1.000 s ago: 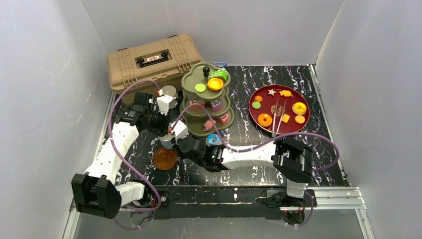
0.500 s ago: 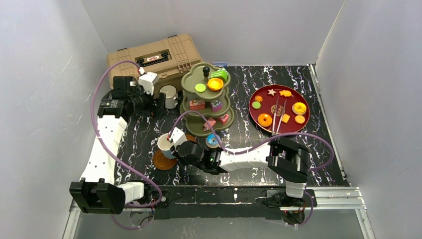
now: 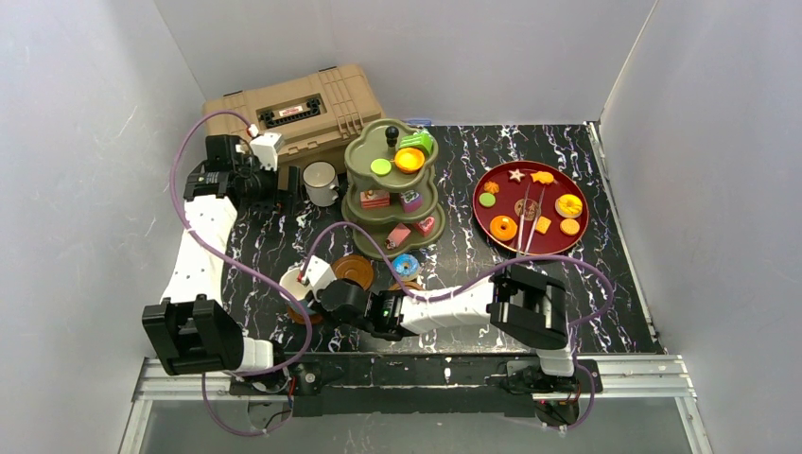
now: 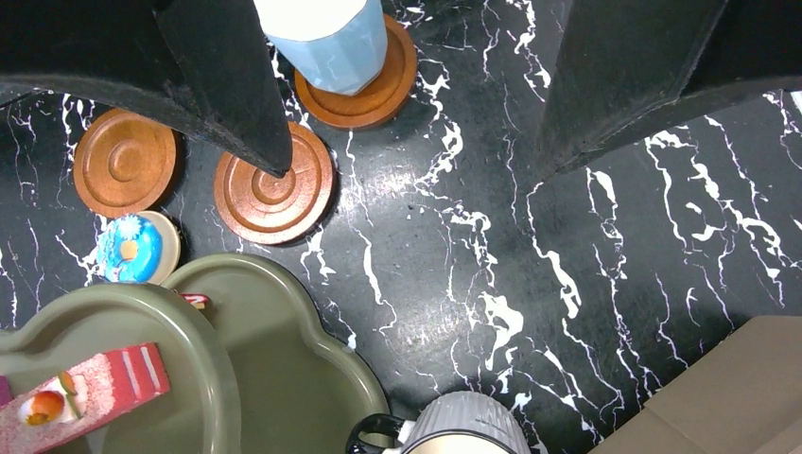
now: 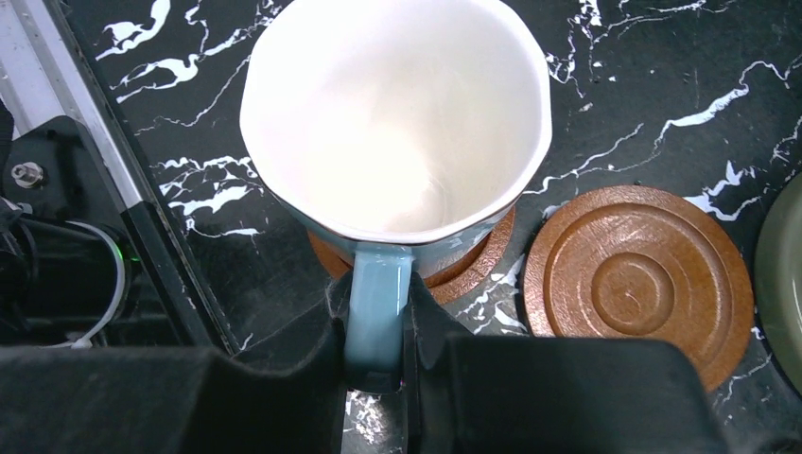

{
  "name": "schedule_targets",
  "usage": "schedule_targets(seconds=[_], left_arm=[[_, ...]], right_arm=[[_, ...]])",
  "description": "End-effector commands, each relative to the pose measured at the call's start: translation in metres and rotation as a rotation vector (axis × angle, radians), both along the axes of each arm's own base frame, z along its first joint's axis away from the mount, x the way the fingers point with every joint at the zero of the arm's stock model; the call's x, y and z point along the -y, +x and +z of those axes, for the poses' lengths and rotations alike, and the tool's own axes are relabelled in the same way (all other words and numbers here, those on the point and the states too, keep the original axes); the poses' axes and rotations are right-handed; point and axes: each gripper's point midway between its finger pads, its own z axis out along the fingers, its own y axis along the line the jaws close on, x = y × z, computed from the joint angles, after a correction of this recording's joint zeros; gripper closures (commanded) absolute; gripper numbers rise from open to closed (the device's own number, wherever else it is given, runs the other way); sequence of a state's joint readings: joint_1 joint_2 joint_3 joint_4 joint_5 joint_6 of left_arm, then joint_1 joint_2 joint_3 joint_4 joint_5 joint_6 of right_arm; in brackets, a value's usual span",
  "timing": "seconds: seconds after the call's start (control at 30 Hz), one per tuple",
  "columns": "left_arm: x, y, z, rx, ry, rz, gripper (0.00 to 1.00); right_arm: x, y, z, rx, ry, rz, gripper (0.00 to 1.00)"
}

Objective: Serve the afternoon tea
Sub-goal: Place the cup on the coaster.

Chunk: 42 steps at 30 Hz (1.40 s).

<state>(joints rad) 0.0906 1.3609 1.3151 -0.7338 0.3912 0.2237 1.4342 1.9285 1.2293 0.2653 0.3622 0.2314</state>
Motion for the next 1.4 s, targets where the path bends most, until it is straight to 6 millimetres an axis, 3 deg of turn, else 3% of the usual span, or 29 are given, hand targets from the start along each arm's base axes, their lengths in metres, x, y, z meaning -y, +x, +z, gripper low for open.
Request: schedule_targets(seconds=[0.0,0.3,0.33,0.4,0.53,0.57,0.6,0.77,0.8,0.93,1.13,1.37], left_arm=[[0.001,0.007,-0.006,0.003,-0.018,-0.003,0.02],[-0.002,0.023,-0.016,-0.005,-0.021,0.002,0.03],[0.000,0.025,-0.017,-0.007,-0.027,0.001,0.03],[0.001,0.028,-0.017,-0.010,-0.041,0.007,0.03],[0.003,0.038,-0.018,-0.017,-0.064,0.013,0.05],[0.004,0.041,-0.017,-0.016,-0.068,0.014,0.06],[0.004,0.044,-0.018,-0.016,-0.073,0.014,0.07],[0.005,0.060,-0.020,-0.020,-0.095,0.036,0.09],[0.005,0.073,-0.022,-0.009,-0.093,0.056,0.10],[0.014,0.089,-0.025,0.004,-0.084,0.064,0.10],[0.016,0.107,-0.049,-0.002,-0.029,0.084,0.10],[0.019,0.127,-0.069,0.010,0.042,0.107,0.14]], right_arm=[[-0.024,-0.007,0.030,0.018,0.099,0.033,0.99],[-0.017,-0.007,0.028,0.027,0.066,0.034,0.99],[-0.016,-0.006,0.026,0.029,0.050,0.032,0.92],[-0.015,-0.005,0.027,0.039,0.041,0.024,0.59],[-0.013,-0.002,0.043,0.062,0.076,0.002,0.22],[-0.012,0.000,0.047,0.066,0.087,-0.006,0.07],[-0.011,0.001,0.052,0.070,0.098,-0.014,0.02],[-0.002,0.006,0.091,0.091,0.170,-0.053,0.02],[0.011,0.007,0.115,0.092,0.211,-0.071,0.02],[0.048,0.009,0.140,0.079,0.270,-0.127,0.02],[0.107,0.020,0.139,0.061,0.283,-0.259,0.02],[0.133,0.021,0.123,0.029,0.274,-0.317,0.02]])
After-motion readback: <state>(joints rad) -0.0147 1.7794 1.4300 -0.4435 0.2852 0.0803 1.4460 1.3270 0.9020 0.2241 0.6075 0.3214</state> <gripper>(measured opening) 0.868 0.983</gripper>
